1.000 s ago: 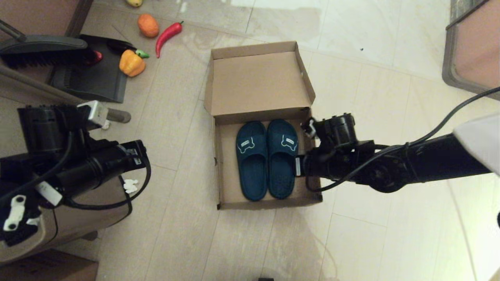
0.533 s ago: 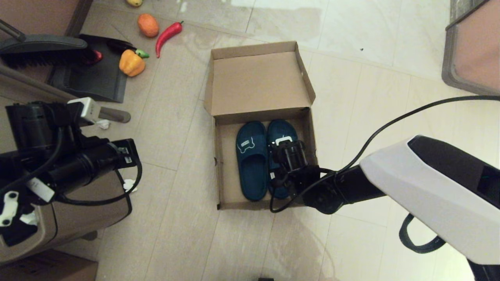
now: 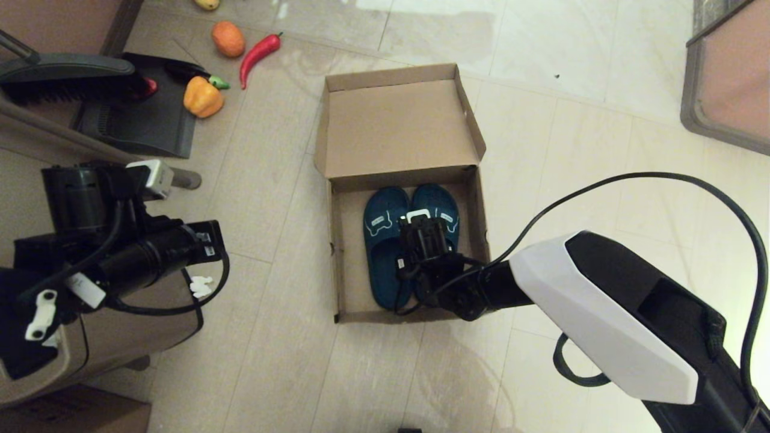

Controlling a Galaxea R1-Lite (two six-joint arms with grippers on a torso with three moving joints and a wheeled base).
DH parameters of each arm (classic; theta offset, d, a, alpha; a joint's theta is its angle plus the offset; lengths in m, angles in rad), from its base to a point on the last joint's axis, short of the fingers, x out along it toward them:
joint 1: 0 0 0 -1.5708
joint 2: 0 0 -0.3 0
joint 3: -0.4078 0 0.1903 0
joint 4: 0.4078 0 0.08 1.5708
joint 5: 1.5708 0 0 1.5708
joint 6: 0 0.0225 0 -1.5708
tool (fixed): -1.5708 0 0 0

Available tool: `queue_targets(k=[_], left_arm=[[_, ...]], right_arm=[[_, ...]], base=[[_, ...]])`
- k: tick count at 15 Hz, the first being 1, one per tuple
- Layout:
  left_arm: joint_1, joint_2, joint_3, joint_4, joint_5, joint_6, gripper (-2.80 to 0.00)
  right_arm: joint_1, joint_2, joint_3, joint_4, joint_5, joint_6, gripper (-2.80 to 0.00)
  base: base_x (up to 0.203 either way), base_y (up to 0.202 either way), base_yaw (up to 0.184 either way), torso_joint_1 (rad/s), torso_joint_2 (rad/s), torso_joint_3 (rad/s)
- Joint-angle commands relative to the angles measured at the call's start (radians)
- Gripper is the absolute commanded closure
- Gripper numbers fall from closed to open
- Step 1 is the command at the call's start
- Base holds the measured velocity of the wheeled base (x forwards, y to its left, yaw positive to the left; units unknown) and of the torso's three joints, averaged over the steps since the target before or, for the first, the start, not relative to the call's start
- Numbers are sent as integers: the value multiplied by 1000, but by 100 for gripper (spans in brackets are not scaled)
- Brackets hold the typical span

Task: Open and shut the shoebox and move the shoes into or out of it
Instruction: Put the shoes out of the shoe box

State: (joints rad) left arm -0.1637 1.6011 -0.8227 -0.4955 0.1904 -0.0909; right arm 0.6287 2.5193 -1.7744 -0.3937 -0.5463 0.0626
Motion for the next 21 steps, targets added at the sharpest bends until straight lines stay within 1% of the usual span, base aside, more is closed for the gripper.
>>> queue_targets(k=[1,3,4,7,15,19,20,21], left_arm=[[1,20,-9,-3,0,-1,0],[6,22,-16,0,0,-1,0],[6,20,-16,2,0,-1,0],[6,15,1,0,0,-3,0],[3,-15,42,-2,0,-1,0],[3,-21,37,-1,0,-1,0],[3,-20,33,-1,0,0,0],[3,-21,33,-3,0,-1,0]], right_arm=[[-4,55,-68,4,-3,1,-280],[-14,102,-165,34,-4,2,-280],[-18,121,-184,45,-4,2,-280],[-23,131,-184,33,-11,6,-280],[-37,148,-195,-60,-12,-3,-280],[-35,161,-197,-127,-12,-67,-280],[-35,164,-197,-131,-11,-74,-257],[-37,171,-197,-134,-11,-79,0]], base=[[0,0,0,0,0,0],[0,0,0,0,0,0],[0,0,0,0,0,0],[0,0,0,0,0,0],[0,0,0,0,0,0],[0,0,0,0,0,0],[0,0,0,0,0,0],[0,0,0,0,0,0]])
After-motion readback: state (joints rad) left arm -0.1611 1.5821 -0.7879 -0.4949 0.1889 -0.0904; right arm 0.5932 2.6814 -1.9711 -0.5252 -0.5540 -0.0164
